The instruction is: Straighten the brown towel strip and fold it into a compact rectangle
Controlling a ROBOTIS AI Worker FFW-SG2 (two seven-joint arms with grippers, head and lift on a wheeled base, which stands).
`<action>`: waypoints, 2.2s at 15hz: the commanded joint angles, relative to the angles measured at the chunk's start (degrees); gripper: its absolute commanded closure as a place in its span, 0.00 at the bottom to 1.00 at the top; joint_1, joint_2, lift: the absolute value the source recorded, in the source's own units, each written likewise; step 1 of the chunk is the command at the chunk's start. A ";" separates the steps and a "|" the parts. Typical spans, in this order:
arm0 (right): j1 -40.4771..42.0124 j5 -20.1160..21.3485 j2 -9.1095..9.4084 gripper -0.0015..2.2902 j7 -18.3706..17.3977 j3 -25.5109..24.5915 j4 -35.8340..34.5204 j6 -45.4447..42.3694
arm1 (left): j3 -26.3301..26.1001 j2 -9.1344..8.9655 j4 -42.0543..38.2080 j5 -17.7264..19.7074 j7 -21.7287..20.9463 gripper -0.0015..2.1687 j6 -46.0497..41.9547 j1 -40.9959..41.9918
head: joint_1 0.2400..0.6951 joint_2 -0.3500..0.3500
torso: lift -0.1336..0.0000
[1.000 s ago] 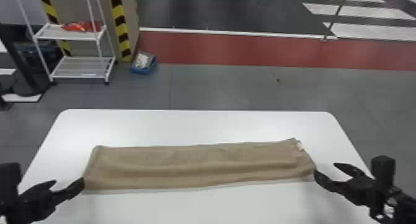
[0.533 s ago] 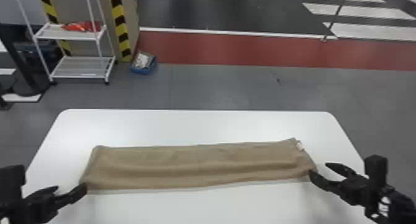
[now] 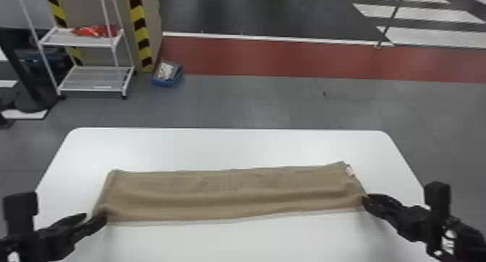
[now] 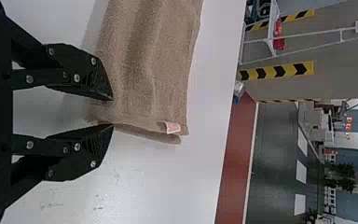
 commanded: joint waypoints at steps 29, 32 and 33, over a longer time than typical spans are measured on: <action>9.47 -2.59 4.41 0.00 4.52 -7.03 -19.95 16.95 | 5.22 -0.27 -18.18 -2.46 2.28 0.00 18.28 9.21 | 1.00 0.29 | 1.00; 9.91 -3.03 4.76 0.02 4.61 -7.47 -24.69 21.52 | 8.21 -0.53 -22.57 -3.52 3.07 0.00 18.28 12.28 | 1.00 0.31 | 1.00; 9.73 -3.12 4.67 0.02 4.61 -7.38 -26.63 23.46 | 9.35 -0.71 -23.10 -3.25 2.89 0.01 18.28 12.64 | 1.00 0.32 | 1.00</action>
